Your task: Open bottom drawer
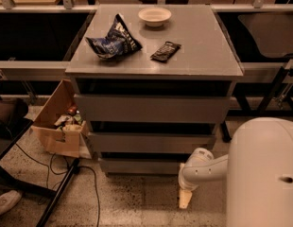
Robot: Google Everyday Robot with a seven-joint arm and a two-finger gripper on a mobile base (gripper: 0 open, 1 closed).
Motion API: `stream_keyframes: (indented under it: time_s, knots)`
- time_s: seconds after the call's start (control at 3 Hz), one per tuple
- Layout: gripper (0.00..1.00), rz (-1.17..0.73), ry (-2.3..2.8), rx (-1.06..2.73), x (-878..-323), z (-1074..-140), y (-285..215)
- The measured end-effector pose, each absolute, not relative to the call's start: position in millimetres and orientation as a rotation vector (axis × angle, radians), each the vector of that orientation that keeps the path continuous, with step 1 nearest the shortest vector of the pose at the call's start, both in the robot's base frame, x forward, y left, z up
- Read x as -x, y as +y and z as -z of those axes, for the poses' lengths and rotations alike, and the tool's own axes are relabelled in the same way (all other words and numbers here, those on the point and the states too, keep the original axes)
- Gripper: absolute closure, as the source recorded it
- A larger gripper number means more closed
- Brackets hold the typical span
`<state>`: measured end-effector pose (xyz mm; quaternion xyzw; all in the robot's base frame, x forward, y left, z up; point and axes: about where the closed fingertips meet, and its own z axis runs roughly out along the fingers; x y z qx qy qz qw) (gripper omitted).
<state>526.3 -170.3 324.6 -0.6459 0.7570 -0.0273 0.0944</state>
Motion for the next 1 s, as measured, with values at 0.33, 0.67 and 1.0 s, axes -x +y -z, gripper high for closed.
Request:
stream_keyframes:
  time_s: [0.33, 0.67, 1.0]
  knots:
    - [0.0, 0.038, 2.232, 1.939, -536, -274, -179]
    - [0.0, 0.057, 2.194, 1.989, -572, -238, -196]
    - [0.0, 0.102, 2.158, 2.033, -605, -231, -204]
